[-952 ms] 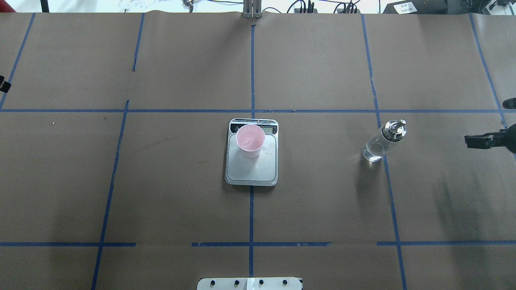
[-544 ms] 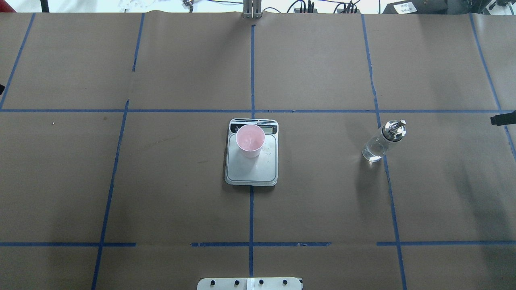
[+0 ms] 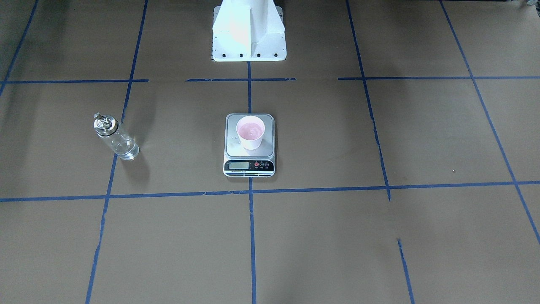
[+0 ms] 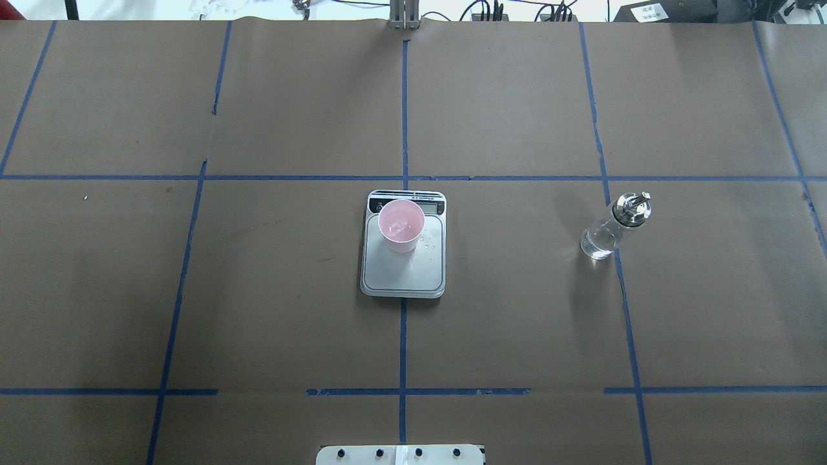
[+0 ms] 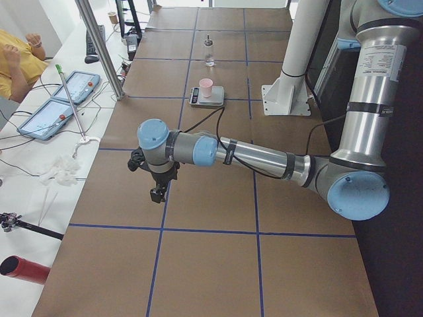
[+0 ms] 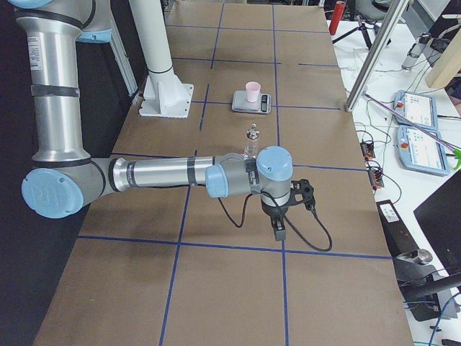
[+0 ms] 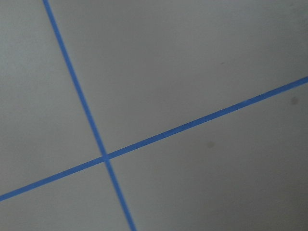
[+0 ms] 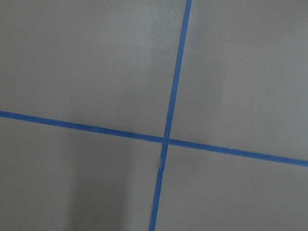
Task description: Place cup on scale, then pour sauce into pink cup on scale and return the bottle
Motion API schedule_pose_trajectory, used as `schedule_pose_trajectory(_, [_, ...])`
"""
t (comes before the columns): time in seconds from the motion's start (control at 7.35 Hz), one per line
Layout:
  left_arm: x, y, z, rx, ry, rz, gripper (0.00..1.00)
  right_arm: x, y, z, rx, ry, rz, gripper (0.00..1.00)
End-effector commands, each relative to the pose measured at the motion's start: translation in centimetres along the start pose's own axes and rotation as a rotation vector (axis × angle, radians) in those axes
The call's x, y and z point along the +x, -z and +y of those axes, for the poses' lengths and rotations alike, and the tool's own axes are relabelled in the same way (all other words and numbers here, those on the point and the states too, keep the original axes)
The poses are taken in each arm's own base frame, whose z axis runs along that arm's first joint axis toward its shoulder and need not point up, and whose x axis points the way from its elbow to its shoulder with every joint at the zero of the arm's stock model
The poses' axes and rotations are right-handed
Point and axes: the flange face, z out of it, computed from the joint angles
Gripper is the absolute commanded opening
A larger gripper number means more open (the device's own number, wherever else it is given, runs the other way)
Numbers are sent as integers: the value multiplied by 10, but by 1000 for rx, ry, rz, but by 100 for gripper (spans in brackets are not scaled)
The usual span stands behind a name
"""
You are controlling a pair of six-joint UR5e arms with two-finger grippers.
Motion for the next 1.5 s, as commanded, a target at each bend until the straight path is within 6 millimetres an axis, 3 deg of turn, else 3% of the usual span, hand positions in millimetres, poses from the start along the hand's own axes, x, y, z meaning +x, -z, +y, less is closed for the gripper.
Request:
schedule_pose_trajectory(0.0, [-19, -9, 17, -7, 91, 42, 100, 13, 10, 50, 12, -57, -53, 100])
schedule_pose_trajectory(0.27, [-24, -12, 23, -20, 67, -74, 100, 7, 21, 51, 20, -45, 26, 100])
schedule_pose_trajectory(0.54, [-23, -13, 18, -37, 75, -85, 100, -11, 9, 39, -22, -23, 17, 100])
schedule_pose_trajectory(0.82, [-22, -4, 18, -38, 59, -171, 100, -24, 21, 19, -62, -58, 12, 100])
schedule_pose_trajectory(0.95, [-27, -9, 26, -53, 78, -167, 100, -29, 17, 17, -70, -47, 13, 100])
schedule_pose_trajectory(1.22, [-31, -16, 39, -70, 103, -150, 100, -59, 4, -8, -122, 0, 45, 100])
schedule_pose_trajectory(1.36, [-33, -17, 46, -72, 106, -153, 100, -59, 4, -11, -133, -3, 67, 100])
